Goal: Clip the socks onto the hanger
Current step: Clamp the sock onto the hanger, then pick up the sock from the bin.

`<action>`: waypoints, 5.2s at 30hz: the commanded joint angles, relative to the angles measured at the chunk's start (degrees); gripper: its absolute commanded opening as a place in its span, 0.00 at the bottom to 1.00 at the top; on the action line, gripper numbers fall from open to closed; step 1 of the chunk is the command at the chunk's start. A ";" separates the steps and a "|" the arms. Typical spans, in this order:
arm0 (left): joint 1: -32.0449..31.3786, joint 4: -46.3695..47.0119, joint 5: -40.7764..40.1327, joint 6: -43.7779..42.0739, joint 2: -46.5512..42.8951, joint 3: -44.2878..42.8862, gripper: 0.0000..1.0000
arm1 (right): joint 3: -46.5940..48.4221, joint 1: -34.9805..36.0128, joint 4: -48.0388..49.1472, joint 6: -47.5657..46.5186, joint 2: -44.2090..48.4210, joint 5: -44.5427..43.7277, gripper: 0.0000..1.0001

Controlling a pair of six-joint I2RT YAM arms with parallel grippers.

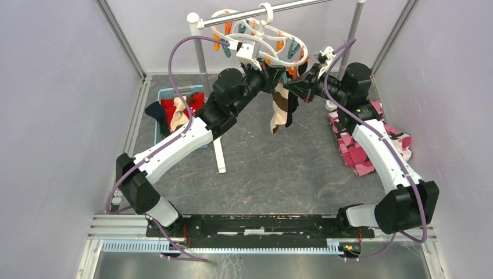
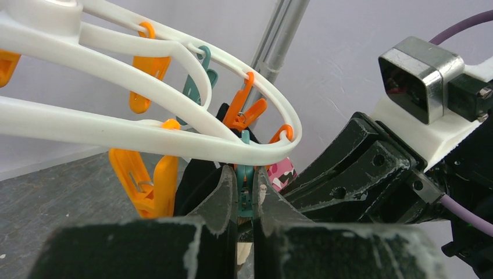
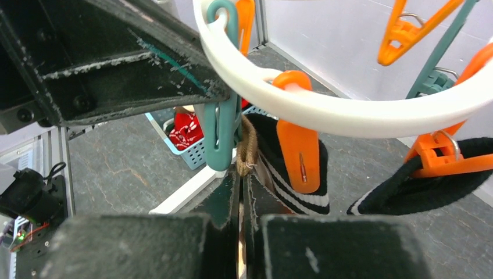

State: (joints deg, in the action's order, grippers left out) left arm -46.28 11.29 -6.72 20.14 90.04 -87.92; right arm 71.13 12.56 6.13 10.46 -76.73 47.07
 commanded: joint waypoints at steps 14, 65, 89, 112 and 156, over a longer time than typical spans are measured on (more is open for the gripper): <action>0.41 4.09 4.71 -4.34 -3.64 0.06 0.03 | 3.68 -1.31 -3.49 -6.18 0.62 7.21 0.00; 0.58 3.74 11.47 -9.32 -3.38 0.10 0.03 | 9.43 -5.07 -0.04 -0.29 -2.64 22.01 0.00; 0.78 2.97 12.16 -11.57 -3.90 0.95 0.03 | 14.03 -6.05 -9.51 -8.47 -4.21 21.66 0.00; 0.75 2.69 12.53 -9.85 -4.49 0.97 0.45 | 12.89 -6.09 -12.45 -11.66 -4.26 21.06 0.12; 26.04 -1.66 19.07 1.87 -43.94 58.08 0.94 | -20.42 -16.75 -36.45 -55.81 15.23 15.10 0.98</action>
State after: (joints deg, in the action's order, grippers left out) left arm -27.07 6.28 13.39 15.92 47.09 -29.47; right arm 48.84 -3.92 -29.04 -43.42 -61.06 62.52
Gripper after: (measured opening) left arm 0.942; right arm 0.979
